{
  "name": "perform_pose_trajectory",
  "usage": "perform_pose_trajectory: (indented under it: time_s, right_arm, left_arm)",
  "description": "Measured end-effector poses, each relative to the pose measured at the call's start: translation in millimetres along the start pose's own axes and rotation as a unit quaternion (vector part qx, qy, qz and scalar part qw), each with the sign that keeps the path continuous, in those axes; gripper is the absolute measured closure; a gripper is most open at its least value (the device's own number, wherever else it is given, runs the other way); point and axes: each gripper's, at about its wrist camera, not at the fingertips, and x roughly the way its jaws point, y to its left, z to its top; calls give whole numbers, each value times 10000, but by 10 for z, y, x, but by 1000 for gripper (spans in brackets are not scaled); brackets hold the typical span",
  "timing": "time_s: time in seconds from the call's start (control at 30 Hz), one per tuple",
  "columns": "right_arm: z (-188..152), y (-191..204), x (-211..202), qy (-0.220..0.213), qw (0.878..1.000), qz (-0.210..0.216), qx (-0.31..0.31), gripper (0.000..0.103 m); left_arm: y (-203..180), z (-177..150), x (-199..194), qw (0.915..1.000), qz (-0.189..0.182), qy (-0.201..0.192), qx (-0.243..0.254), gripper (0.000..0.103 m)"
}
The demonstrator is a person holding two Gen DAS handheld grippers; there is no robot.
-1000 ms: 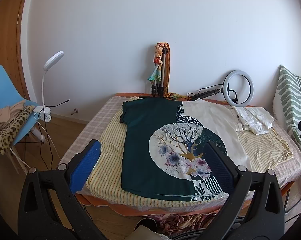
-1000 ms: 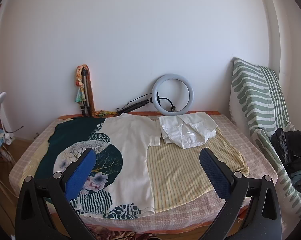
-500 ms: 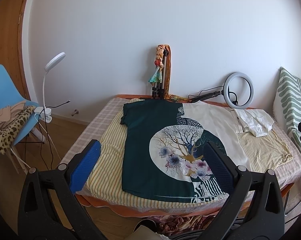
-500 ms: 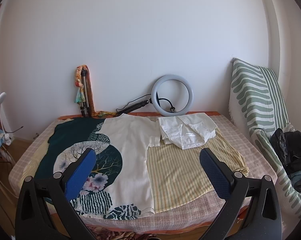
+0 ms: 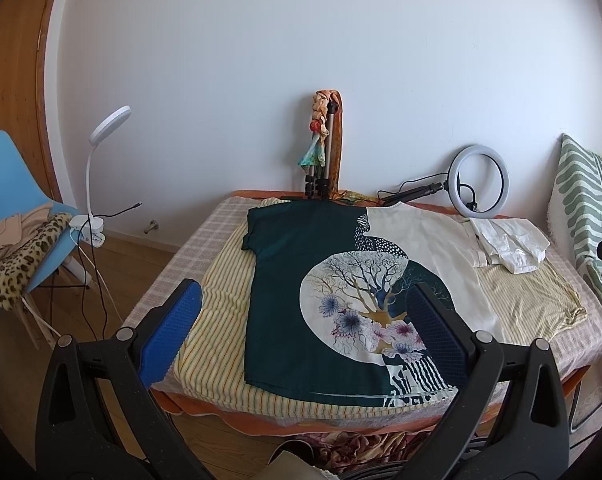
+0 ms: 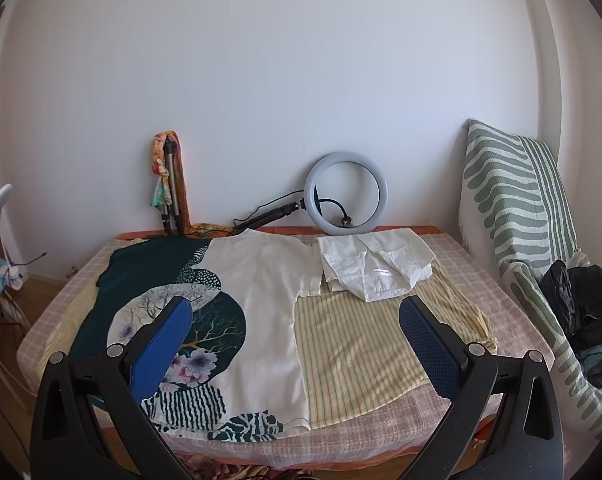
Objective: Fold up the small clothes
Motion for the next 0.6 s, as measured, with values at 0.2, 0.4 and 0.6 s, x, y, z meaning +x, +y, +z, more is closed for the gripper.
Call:
perform_pose_trajectory:
  time_s: [0.2,0.4,0.6]
  right_arm:
    - [19,21,18,3,10000,19,-2,0]
    - [56,44,76,-12,10000,27,-44,0]
    - [50,73,159,0,10000,64,-71,0]
  left_arm:
    - [8,33,38,10000,10,20,-9,0]
    - [20,4,71,10000,51,12,1,0]
    - [25,-81,176,9999,123,63,23,0]
